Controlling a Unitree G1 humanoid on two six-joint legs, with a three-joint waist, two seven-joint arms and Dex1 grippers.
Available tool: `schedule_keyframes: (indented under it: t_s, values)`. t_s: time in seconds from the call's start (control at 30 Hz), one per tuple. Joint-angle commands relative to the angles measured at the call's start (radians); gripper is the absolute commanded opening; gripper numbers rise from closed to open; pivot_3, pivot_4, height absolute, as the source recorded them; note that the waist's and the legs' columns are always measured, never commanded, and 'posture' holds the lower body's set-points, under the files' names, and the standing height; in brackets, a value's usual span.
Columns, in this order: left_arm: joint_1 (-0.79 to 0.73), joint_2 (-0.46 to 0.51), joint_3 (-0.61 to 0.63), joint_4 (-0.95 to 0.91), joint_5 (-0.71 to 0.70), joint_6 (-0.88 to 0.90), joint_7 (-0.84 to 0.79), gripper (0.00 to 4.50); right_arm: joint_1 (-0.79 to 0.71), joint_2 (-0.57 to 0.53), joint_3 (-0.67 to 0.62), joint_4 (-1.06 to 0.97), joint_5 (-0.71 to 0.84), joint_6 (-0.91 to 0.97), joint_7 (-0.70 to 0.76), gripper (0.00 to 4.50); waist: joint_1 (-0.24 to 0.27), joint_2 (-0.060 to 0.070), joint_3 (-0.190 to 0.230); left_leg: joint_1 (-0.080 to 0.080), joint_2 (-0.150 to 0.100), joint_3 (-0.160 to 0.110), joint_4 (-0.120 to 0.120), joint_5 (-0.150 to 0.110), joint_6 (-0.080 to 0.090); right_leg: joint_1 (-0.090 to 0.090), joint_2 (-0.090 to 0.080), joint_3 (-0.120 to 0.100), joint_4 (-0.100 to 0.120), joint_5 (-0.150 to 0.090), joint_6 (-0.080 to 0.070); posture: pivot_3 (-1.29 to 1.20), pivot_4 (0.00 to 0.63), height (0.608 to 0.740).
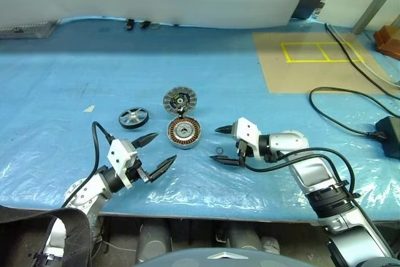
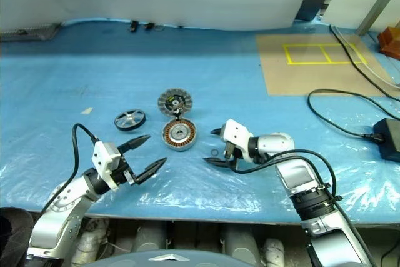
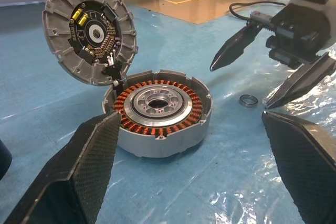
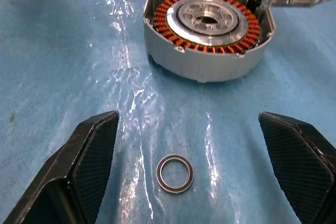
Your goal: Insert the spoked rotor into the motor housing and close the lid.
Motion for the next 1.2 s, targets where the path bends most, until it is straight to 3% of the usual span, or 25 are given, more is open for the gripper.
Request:
schedule_keyframes:
  t_s: [0.03, 0.47, 0.57, 0.73, 1.2]
  values:
    - [0.0, 0.021, 0.012, -0.053, -0.011, 0.006, -0.004, 4.5, 0.011, -0.009, 0.002, 0.015, 0.01, -0.039, 0.002, 4.47, 0.0, 0.0, 0.0, 0.0, 0.0, 0.0, 0.0, 0.0, 0.0, 0.0, 0.0, 0.0, 0.0, 0.0, 0.0, 0.0, 0.15, 0.74]
    - [0.024, 0.032, 0.011, -0.091, -0.011, 0.023, 0.006, 4.5, 0.035, -0.024, 0.009, 0.117, -0.008, -0.127, -0.003, 4.47, 0.0, 0.0, 0.0, 0.0, 0.0, 0.0, 0.0, 0.0, 0.0, 0.002, 0.0, 0.0, -0.001, -0.002, 0.003, 0.0, 0.15, 0.74]
    - [0.024, 0.035, 0.012, -0.094, -0.012, 0.028, 0.007, 4.5, 0.042, -0.025, 0.01, 0.123, -0.008, -0.129, -0.005, 3.92, 0.0, 0.0, 0.0, 0.0, 0.0, 0.0, 0.0, 0.0, 0.0, 0.002, 0.0, 0.0, -0.001, -0.002, 0.003, 0.0, 0.15, 0.74]
    - [0.022, 0.038, 0.011, -0.097, -0.015, 0.037, 0.005, 4.5, 0.045, -0.038, 0.01, 0.137, -0.019, -0.142, -0.008, 2.34, 0.0, 0.0, 0.0, 0.001, 0.0, 0.0, 0.0, 0.0, 0.0, 0.003, 0.0, 0.0, -0.001, -0.003, 0.005, 0.0, 0.15, 0.74]
    - [0.016, 0.045, 0.013, -0.092, -0.016, 0.041, -0.002, 4.5, 0.038, -0.077, 0.004, 0.159, -0.009, -0.147, 0.024, 2.34, 0.004, 0.0, -0.001, 0.002, 0.0, 0.0, 0.0, 0.0, 0.0, 0.005, 0.0, -0.001, -0.001, -0.003, 0.006, 0.0, 0.15, 0.74]
